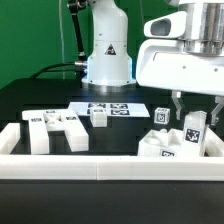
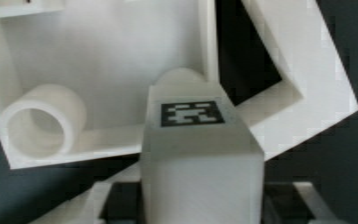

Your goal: Assemble chair

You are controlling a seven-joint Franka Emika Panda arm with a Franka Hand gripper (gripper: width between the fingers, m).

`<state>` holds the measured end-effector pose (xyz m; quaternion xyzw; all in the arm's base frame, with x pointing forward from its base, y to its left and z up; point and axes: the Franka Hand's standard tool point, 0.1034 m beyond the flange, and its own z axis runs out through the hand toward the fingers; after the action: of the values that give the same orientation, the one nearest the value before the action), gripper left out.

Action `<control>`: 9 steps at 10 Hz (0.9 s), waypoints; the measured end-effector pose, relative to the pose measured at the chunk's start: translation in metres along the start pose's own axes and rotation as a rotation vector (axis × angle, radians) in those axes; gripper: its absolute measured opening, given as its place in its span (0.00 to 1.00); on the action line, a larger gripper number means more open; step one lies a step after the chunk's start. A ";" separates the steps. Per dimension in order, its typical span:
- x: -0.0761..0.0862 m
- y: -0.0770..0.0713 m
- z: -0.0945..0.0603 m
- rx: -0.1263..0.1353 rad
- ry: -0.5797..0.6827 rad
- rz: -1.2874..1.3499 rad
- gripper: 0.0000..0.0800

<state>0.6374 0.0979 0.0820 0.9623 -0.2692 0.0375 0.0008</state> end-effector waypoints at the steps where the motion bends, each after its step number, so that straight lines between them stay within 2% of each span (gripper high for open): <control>1: -0.002 -0.004 -0.004 0.005 0.003 -0.014 0.36; 2: -0.002 -0.006 -0.012 0.013 0.008 -0.053 0.61; 3: -0.004 -0.001 -0.022 0.019 0.010 -0.087 0.75; 4: -0.008 0.007 -0.033 0.023 0.009 -0.096 0.79; 6: -0.008 0.022 -0.046 0.026 0.010 -0.091 0.81; 9: -0.010 0.021 -0.043 0.024 0.007 -0.094 0.81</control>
Offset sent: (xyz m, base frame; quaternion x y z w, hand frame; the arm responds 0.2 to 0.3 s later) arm -0.0351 -0.0221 0.0362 -0.0206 -0.0035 -0.0565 0.9982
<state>0.6153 0.0860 0.1241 0.9737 -0.2232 0.0441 -0.0080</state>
